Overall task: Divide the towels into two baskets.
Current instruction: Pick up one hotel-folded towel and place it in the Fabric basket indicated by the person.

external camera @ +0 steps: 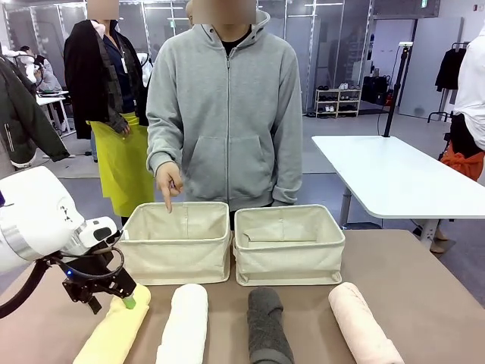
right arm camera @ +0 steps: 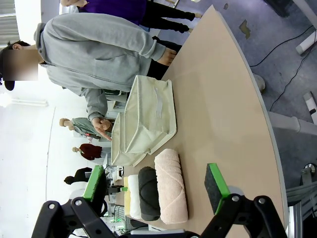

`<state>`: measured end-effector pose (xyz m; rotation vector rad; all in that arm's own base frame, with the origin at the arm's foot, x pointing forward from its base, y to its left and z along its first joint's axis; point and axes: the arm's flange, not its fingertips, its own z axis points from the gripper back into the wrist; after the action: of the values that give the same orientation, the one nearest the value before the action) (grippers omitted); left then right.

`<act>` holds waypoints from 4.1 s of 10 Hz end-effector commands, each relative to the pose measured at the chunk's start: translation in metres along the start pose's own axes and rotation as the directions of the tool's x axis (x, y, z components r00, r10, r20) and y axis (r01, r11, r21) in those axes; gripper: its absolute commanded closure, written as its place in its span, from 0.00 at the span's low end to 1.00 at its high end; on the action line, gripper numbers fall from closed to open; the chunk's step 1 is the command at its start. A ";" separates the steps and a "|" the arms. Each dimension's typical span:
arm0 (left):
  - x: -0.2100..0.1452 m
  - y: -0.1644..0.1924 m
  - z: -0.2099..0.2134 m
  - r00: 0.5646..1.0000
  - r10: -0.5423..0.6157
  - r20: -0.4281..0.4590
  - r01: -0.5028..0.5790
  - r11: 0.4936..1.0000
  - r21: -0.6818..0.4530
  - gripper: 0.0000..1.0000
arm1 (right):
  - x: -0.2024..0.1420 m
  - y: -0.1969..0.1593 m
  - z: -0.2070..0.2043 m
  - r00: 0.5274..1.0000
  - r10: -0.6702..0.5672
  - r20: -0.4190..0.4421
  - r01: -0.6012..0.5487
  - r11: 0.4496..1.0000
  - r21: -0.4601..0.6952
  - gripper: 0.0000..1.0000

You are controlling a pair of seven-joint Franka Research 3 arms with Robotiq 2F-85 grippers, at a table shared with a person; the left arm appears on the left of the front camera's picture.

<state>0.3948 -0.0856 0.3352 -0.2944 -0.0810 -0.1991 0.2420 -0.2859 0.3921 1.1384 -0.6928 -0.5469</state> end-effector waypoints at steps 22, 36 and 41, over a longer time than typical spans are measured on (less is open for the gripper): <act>-0.078 -0.014 0.116 0.913 -0.401 0.072 0.407 0.906 -0.116 0.77 | -0.002 0.002 0.002 1.000 -0.006 0.008 0.006 1.000 0.015 0.00; 0.033 -0.094 0.167 0.567 -0.823 0.028 0.816 0.565 0.123 0.63 | -0.002 0.002 0.002 1.000 -0.006 0.008 0.006 1.000 0.015 0.00; 0.148 -0.153 0.161 0.295 -0.940 -0.172 0.921 0.231 0.315 0.63 | -0.002 0.002 0.002 1.000 -0.006 0.008 0.006 1.000 0.015 0.00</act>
<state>0.4733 -0.2014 0.5460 0.1587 -0.3463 -1.4000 0.2422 -0.2860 0.3916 1.1396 -0.6907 -0.5481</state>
